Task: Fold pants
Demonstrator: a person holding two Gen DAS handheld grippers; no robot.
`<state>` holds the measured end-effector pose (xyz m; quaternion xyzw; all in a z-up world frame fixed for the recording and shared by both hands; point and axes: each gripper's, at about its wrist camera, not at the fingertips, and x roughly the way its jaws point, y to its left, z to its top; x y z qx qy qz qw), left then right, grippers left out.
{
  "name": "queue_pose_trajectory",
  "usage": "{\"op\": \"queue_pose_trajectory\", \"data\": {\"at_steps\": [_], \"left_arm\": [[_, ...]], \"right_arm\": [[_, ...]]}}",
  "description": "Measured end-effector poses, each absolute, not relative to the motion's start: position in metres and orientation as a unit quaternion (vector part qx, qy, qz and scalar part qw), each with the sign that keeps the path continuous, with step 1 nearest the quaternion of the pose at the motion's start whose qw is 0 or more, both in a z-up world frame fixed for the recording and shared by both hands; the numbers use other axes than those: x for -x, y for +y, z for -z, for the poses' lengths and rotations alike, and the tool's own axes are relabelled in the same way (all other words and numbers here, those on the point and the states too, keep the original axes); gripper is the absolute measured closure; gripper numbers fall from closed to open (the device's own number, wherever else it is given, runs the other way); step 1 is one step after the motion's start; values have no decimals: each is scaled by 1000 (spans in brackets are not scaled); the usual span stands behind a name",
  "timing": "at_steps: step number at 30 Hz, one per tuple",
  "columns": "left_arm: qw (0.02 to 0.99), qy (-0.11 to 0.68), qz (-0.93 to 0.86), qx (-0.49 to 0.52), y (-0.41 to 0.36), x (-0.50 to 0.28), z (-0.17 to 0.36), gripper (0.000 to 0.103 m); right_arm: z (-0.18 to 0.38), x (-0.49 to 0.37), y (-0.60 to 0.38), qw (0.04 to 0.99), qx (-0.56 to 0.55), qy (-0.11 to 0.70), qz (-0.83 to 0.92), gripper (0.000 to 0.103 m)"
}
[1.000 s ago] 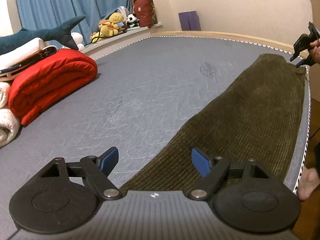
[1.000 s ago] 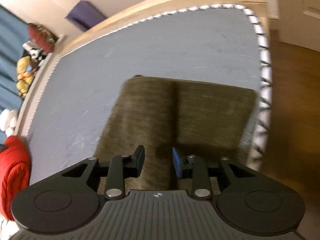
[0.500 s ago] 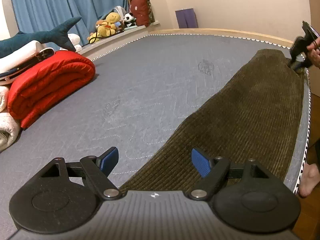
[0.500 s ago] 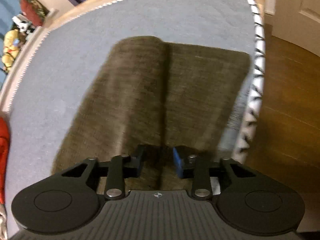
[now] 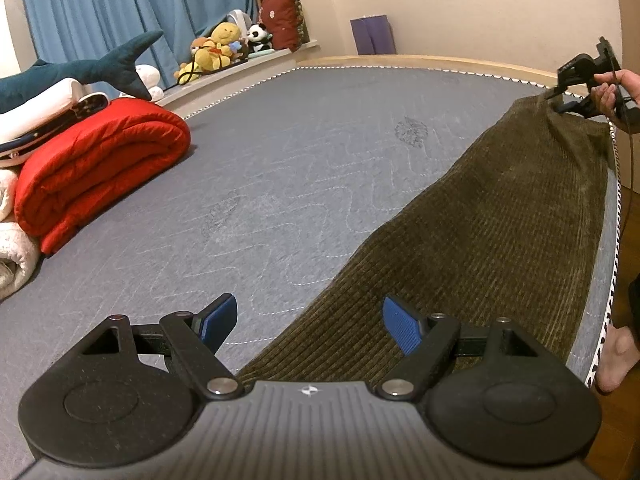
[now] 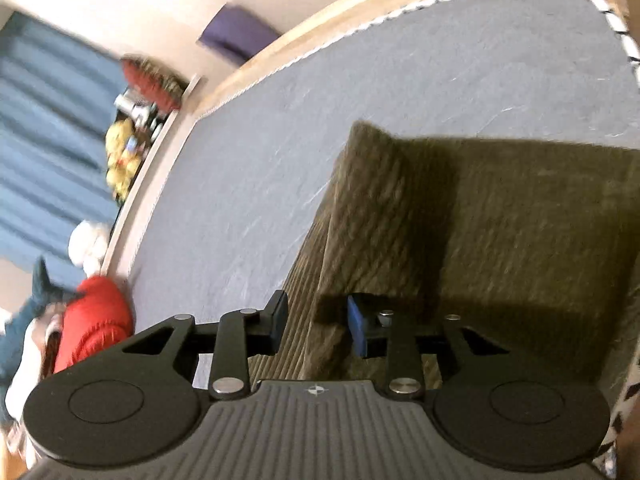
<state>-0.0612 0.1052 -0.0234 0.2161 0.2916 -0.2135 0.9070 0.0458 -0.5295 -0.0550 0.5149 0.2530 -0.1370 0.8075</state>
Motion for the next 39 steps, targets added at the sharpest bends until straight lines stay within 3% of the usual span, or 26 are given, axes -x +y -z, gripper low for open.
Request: {"op": "queue_pose_trajectory", "data": {"at_steps": [6,14,17,29,35,37,39], "left_arm": [[905,291,213,-225,107,63,25,18],[899,294,219,-238,97,62,30,18],[896,300,218,-243,94,60,34,18],[873,327,274,-237,62,71,57,18],[864,316,298,-256,40,75,61,18],[868,314,295,-248,38,71,58,18],[872,312,290,-242,39,68,55,18]], "right_arm": [[52,-26,-521,756,-501,375,192,67],[52,-18,-489,759,-471,407,193,60],[62,-35,-492,763,-493,393,141,56],[42,-45,-519,764,-558,304,110,56],[22,-60,-495,826,-461,316,76,55],[-11,-67,-466,881,-376,284,-38,52],[-39,-57,-450,911,-323,238,-100,58]]}}
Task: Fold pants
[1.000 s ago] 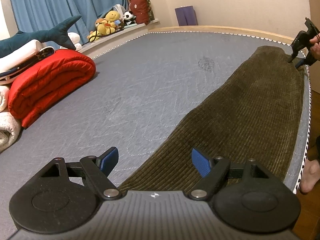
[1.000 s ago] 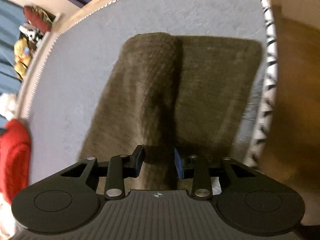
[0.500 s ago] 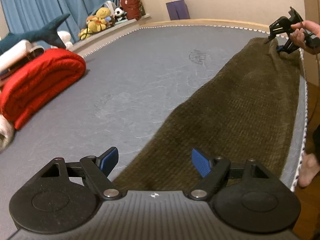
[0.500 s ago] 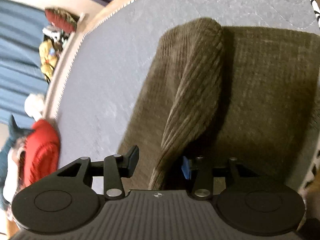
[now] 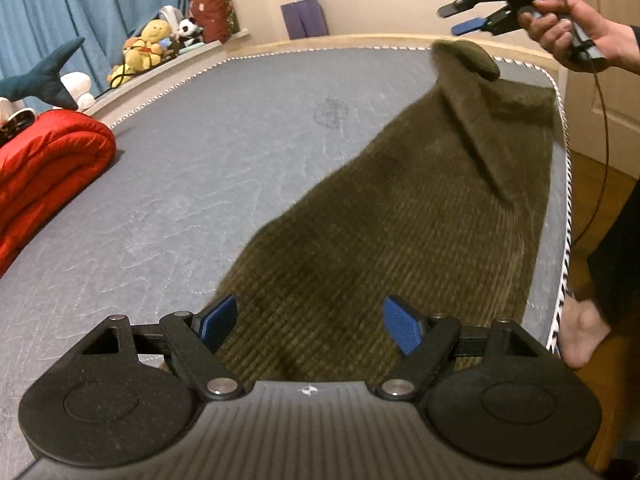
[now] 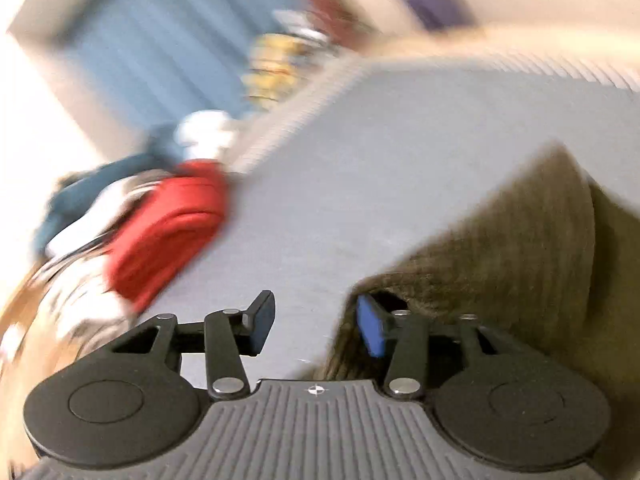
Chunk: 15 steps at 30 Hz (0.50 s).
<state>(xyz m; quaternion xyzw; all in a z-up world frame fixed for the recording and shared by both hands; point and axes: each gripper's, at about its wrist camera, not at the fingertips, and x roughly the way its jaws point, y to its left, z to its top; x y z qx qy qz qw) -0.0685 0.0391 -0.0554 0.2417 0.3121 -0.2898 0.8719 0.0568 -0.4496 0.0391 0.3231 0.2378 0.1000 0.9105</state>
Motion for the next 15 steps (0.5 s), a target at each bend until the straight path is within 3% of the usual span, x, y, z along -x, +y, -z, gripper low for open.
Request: {"op": "queue_pose_trajectory", "data": {"at_steps": [7,15], "left_arm": [[870,317,282,-251,42,69,58,18],[871,317,282,-249,35,65,57,18]], "right_arm": [[-8,-41,-512,853,-428,290,66,54],[22,-74,-496,824,-458,331,33,52]]}}
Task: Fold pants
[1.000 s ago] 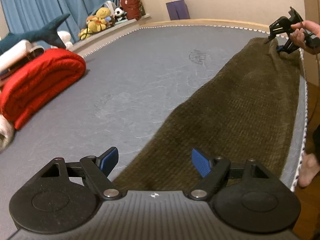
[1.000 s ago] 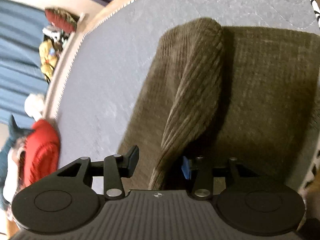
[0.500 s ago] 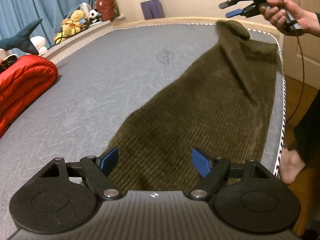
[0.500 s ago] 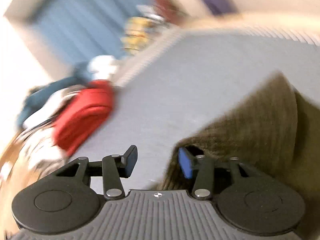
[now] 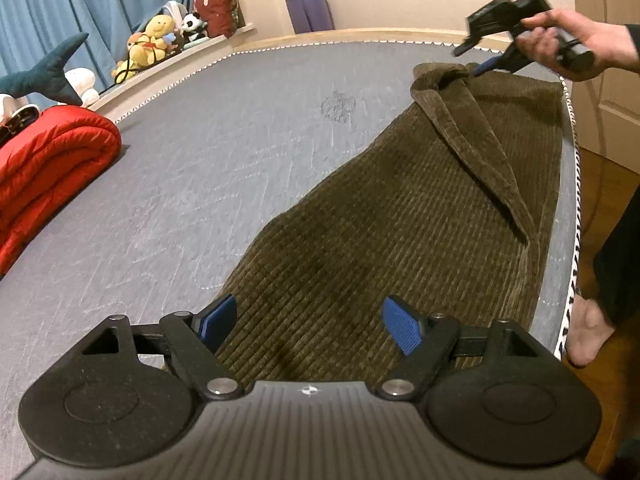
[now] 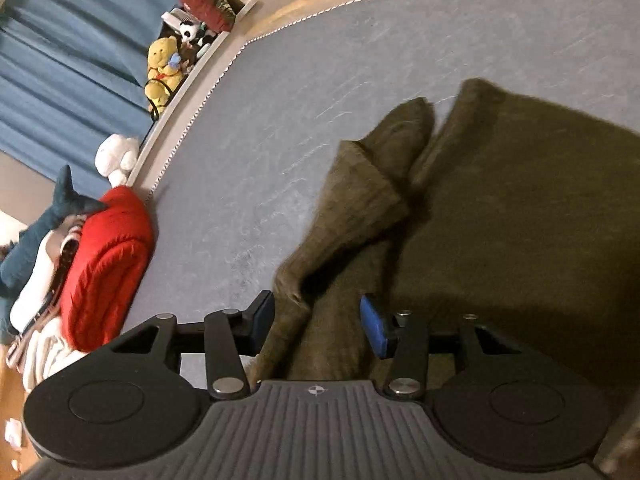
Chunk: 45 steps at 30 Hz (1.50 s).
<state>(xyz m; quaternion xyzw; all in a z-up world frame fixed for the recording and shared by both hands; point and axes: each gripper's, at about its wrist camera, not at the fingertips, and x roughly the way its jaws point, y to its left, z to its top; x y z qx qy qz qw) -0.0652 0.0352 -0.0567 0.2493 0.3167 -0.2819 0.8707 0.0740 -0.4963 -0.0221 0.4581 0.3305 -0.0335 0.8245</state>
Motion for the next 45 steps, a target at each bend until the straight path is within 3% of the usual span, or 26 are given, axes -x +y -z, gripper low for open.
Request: {"op": "queue_pose_trajectory", "data": {"at_steps": [8,10,11,12,21,27,33,45], "left_arm": [[870,312,299,-238,24,61,52,18],[870,315,318,-207,18,58,47,18],[867,318,333,-189,12,58,45,18],[863,319,348,-179,4,58,44,18],[813,310,447,-207,-76,79,54,18],[769,334,492,-235,-119,93,82,18],[758,349,491,-252,-140,95,97,18],[781,378,456,-197,-103,74,94,18]], "right_arm": [[38,-133,-489,809,-482,325,82,53],[40,-136,-490,807,-482,324,107,69],[38,-135,-491,806,-486,320,110,89],[35,-135,-492,810,-483,312,112,95],[-14,-35,-541,855,-416,253,177,96],[10,33,-578,831,-402,316,217,96],[33,42,-584,806,-406,354,246,96],[39,34,-586,801,-373,370,285,95]]}}
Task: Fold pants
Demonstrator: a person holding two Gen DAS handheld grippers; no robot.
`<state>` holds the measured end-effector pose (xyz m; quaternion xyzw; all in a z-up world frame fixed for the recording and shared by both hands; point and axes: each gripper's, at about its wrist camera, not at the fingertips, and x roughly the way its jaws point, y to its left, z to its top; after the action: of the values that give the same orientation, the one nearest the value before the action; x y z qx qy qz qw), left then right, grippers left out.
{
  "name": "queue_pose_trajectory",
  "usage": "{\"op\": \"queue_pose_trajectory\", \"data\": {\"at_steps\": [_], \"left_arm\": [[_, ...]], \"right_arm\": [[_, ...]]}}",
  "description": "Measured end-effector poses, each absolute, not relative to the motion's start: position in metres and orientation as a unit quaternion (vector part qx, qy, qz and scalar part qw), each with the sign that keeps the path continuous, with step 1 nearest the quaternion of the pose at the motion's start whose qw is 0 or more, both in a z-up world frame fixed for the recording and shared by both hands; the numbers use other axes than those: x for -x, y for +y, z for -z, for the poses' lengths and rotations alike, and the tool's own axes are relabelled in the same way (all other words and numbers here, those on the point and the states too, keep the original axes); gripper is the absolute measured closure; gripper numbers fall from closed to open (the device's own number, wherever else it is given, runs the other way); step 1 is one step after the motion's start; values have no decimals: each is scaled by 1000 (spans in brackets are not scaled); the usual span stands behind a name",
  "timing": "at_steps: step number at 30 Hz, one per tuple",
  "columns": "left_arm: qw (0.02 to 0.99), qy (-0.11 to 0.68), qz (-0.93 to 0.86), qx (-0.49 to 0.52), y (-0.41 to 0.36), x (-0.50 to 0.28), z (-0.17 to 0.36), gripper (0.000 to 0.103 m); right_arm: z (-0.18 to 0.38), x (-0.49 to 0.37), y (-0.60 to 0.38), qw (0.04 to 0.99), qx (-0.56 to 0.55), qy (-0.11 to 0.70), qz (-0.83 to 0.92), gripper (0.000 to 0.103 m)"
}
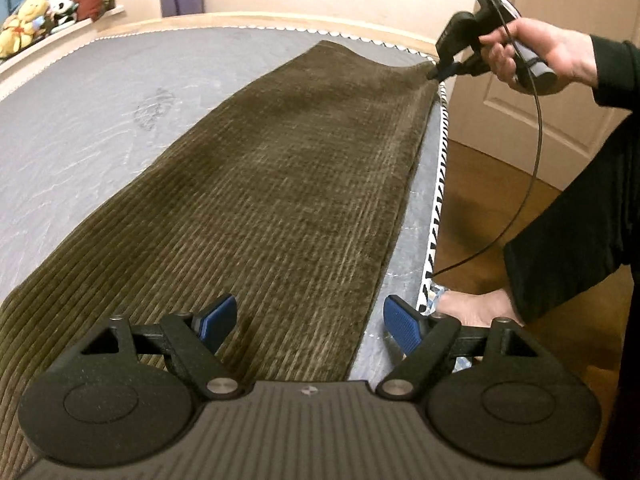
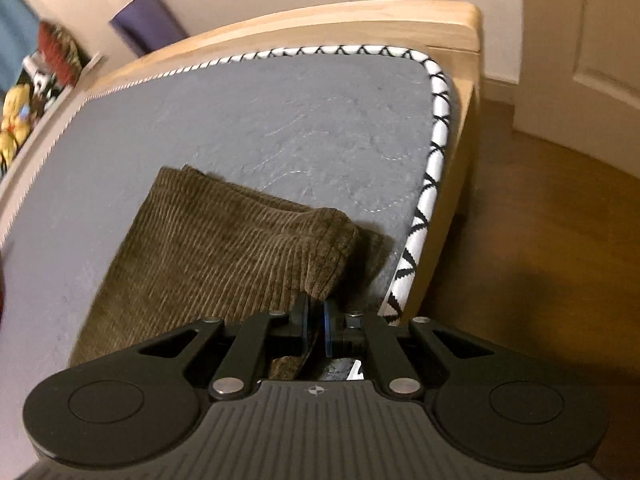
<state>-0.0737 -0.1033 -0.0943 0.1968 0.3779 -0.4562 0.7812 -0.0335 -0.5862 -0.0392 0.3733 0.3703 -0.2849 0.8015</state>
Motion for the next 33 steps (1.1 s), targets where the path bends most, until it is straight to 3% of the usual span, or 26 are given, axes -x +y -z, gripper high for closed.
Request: {"op": "queue_pose_trajectory", "data": {"at_steps": [2,4,6,8,11,15,18,20,22,23,25,29,32,33], "left_arm": [[779,388,452,-194,-96,72,96,19],[763,426,439,-211,-95,68,107,38],[750,442,435,-231,-90,70,114,38],[735,450,445,-243,-87,73,110,38],[729,471,451,-209,-66,65,100,37],[801,457,371,-110,-3,30,75,36],[858,428,278,-54,62,11,57,40],[881,420,214,-32,108,5,52,51],[887,436,151,-14,149,1,55,73],[884,455,109,-7,173,-1,60,78],[871,488,26,-45,208,0,77,100],[860,502,13,84,260,2,86,101],[867,488,16,98,259,6,78,100],[871,479,18,111,261,8,73,91]], "right_arm": [[35,33,-584,804,-345,377,305,86],[19,38,-584,809,-300,356,359,76],[2,45,-585,820,-293,322,371,65],[-13,46,-577,846,-286,296,339,64],[-19,26,-548,892,-281,302,183,52],[6,-7,-501,869,-292,394,-57,51],[23,-17,-465,862,-191,451,-129,51],[29,-21,-455,852,-160,474,-157,51],[26,-23,-448,854,-142,473,-164,51],[23,-24,-444,856,-141,468,-168,51],[15,-29,-434,860,-142,457,-177,51],[-10,-40,-387,873,-122,417,-220,51],[-28,-47,-332,882,-107,378,-261,51],[-34,-52,-311,881,-104,371,-274,51]]}}
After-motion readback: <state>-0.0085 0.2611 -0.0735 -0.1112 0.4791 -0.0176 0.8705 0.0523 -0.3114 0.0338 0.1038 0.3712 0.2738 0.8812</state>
